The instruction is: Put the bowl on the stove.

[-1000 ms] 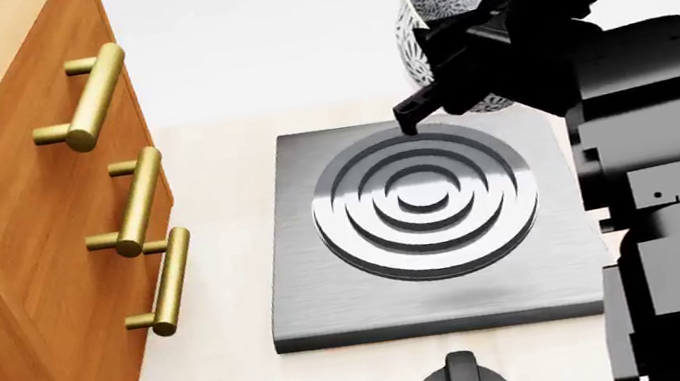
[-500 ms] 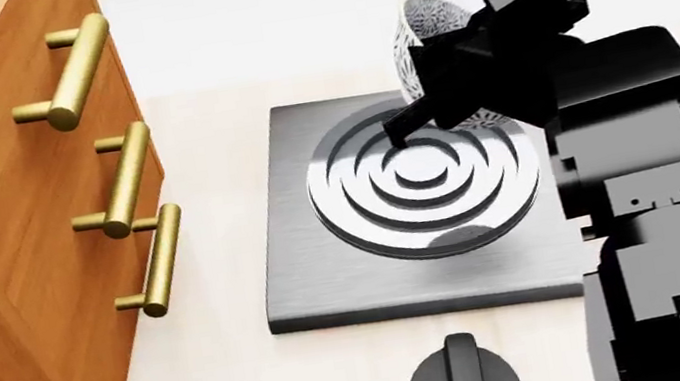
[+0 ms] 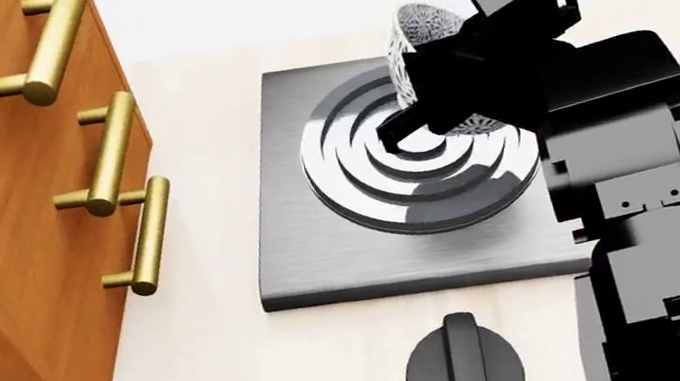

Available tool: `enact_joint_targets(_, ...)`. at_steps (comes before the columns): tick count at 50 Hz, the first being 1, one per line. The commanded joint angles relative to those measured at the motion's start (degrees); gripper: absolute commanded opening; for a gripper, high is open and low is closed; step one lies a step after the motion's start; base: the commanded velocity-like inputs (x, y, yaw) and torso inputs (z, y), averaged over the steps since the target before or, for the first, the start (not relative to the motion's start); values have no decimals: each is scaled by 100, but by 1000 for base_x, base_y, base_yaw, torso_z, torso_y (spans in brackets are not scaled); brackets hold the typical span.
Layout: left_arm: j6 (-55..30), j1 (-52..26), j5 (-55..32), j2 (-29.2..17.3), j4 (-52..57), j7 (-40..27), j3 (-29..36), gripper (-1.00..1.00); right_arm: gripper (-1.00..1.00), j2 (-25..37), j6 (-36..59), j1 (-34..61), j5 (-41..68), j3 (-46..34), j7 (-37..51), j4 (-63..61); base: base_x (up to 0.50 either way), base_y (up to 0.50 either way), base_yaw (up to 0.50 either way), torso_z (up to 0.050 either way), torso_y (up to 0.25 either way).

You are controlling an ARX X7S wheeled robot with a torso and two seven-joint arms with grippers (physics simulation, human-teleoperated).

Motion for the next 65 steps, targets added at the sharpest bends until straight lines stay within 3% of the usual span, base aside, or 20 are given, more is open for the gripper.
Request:
enact_joint_targets(1, 22, 24, 168, 160, 32, 211, -150, 100, -100, -126, -39, 24, -162, 189, -43, -1, 0, 0, 0, 0, 0)
enact_joint_targets(6, 17, 58, 125, 132, 39, 254, -165, 100, -100, -126, -39, 24, -162, 189, -43, -1, 0, 0, 0, 0, -167)
enact_joint_targets(10, 30, 3, -88, 33, -86, -83, -63, 100, -100, -126, -39, 24, -162, 189, -43, -1, 0, 0, 0, 0, -118)
enact_joint_targets(57, 51, 54, 46, 139, -73, 114, -97, 100, -100, -126, -39, 24, -162, 189, -43, -1, 0, 0, 0, 0, 0)
enact_joint_targets(58, 52, 52, 55, 143, -73, 112, -94, 100, 100, -126, -39, 24, -162, 189, -43, -1, 0, 0, 0, 0, 0)
enact_joint_targets(65, 59, 69, 51, 156, -65, 128, -99, 100, 100, -126, -39, 24, -162, 189, -43, -1, 0, 0, 0, 0, 0)
